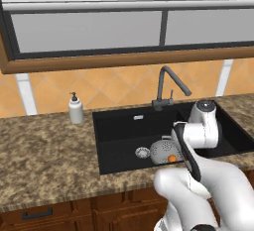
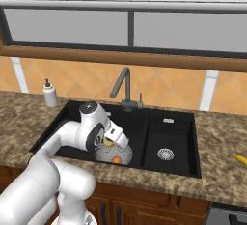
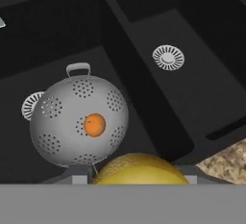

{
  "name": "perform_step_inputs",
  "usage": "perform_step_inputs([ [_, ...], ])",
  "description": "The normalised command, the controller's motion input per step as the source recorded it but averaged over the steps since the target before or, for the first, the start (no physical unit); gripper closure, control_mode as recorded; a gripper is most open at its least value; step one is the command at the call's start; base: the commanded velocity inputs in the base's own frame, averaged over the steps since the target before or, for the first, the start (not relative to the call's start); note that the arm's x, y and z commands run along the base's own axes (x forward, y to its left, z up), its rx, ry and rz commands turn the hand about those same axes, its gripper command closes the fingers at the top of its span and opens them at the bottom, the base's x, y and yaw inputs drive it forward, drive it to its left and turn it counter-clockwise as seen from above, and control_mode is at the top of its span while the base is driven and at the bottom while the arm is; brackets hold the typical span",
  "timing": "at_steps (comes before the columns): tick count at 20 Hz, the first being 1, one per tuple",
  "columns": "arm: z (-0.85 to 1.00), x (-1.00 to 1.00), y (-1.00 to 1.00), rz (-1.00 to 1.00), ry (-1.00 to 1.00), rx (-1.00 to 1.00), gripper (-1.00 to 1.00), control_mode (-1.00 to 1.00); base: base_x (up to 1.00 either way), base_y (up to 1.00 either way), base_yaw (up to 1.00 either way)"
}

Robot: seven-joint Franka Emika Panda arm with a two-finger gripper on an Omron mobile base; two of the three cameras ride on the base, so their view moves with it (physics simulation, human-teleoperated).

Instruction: Put the colander in the sink, put the kiwi, tangerine, banana in the colander, and turn on the sink faucet and pour water over the colander.

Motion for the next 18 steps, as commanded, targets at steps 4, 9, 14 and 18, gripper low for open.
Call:
perform_step_inputs([
  [4, -0.01, 0.13, 0.85, 0.0, 0.11, -0.02, 1.0, -1.0, 0.0, 0.0, 0.0],
  [9, -0.33, 0.34, 0.59, 0.0, 0.06, -0.1, 1.0, -1.0, 0.0, 0.0, 0.0],
  [14, -0.57, 0.51, 0.12, 0.0, 0.12, -0.21, 1.0, -1.0, 0.0, 0.0, 0.0],
  [18, -0.45, 0.45, 0.03, 0.09, 0.2, -0.24, 1.0, -1.0, 0.0, 0.0, 0.0],
])
